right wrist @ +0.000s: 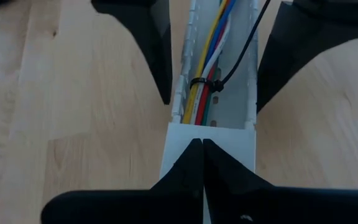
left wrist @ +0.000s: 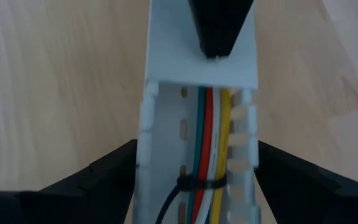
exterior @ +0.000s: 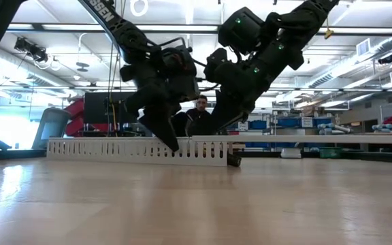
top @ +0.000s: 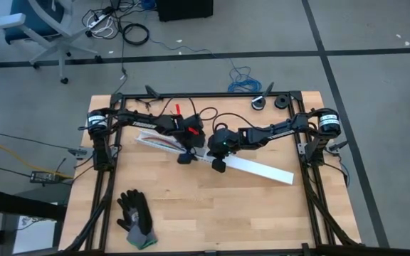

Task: Ziptie cables
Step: Close the white cable duct with the cover

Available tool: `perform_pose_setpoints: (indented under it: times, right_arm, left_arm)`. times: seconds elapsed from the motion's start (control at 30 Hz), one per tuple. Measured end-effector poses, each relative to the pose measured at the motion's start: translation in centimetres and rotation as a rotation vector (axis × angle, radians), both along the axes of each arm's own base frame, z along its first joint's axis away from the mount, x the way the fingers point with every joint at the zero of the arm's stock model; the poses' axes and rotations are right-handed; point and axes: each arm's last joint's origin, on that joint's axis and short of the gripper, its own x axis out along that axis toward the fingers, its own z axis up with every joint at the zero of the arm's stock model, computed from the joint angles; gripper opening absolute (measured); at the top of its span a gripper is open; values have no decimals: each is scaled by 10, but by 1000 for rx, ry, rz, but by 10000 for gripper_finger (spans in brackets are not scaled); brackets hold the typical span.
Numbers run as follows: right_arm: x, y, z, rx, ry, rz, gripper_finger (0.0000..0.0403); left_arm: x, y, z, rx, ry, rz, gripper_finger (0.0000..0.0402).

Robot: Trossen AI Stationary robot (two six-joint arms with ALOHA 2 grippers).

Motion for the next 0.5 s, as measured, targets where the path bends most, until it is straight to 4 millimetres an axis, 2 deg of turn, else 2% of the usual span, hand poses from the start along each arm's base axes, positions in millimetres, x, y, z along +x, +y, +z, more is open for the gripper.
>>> perform_pose_setpoints:
  times: [0.5]
  right_arm:
    - [-4,-1,-2,-17,56,-9,0]
  left_arm:
    - [-2,3,-1,-10,18,15,314]
